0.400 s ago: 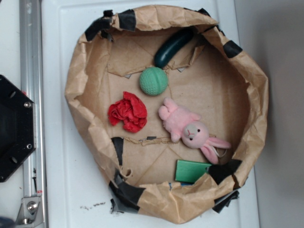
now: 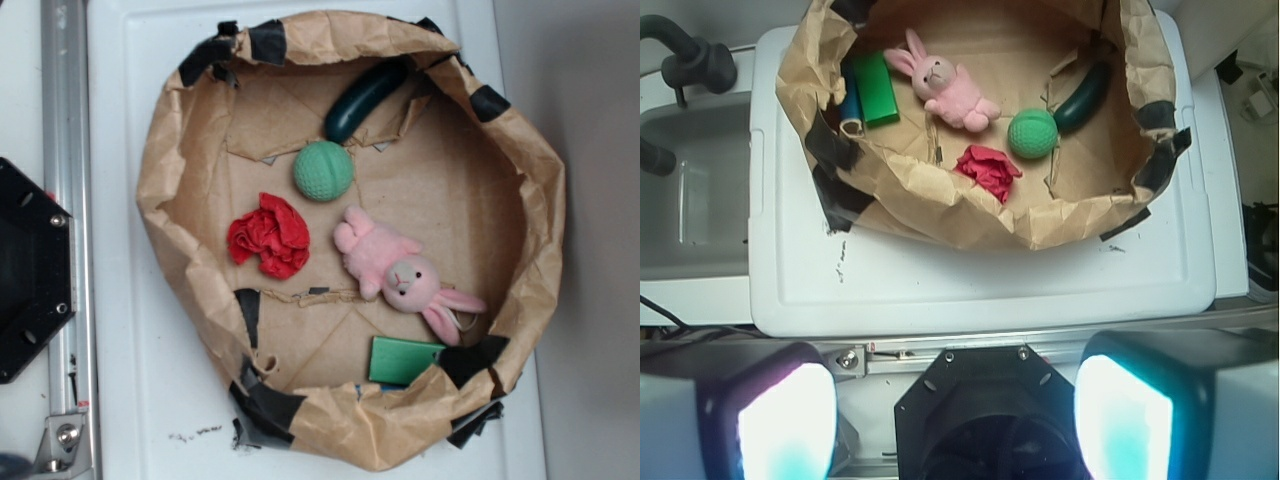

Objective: Grab the red paper.

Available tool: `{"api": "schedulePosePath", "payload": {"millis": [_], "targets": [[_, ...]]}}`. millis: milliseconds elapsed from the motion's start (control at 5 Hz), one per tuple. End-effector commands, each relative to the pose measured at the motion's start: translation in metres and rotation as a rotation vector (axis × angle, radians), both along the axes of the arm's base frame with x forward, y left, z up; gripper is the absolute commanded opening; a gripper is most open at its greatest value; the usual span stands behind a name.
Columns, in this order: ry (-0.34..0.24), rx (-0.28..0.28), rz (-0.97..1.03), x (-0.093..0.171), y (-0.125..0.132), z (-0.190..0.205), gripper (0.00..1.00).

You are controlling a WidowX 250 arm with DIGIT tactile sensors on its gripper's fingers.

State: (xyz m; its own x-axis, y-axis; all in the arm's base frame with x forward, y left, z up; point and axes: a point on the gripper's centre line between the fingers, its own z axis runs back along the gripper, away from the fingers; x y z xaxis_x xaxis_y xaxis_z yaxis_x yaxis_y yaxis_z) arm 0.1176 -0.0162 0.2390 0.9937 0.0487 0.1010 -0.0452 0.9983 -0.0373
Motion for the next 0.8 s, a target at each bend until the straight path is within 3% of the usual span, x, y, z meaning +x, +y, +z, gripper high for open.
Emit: {"api": "schedulePosePath", "payload": {"millis": [0, 200, 600], "targets": [[0.011, -0.185, 0.359, 0.097, 0.038, -0.067, 1.00], [0.058, -0.196, 0.435, 0.119, 0.043, -0.103, 1.00], [0.058, -0.196, 0.435, 0.119, 0.043, -0.103, 1.00]]}}
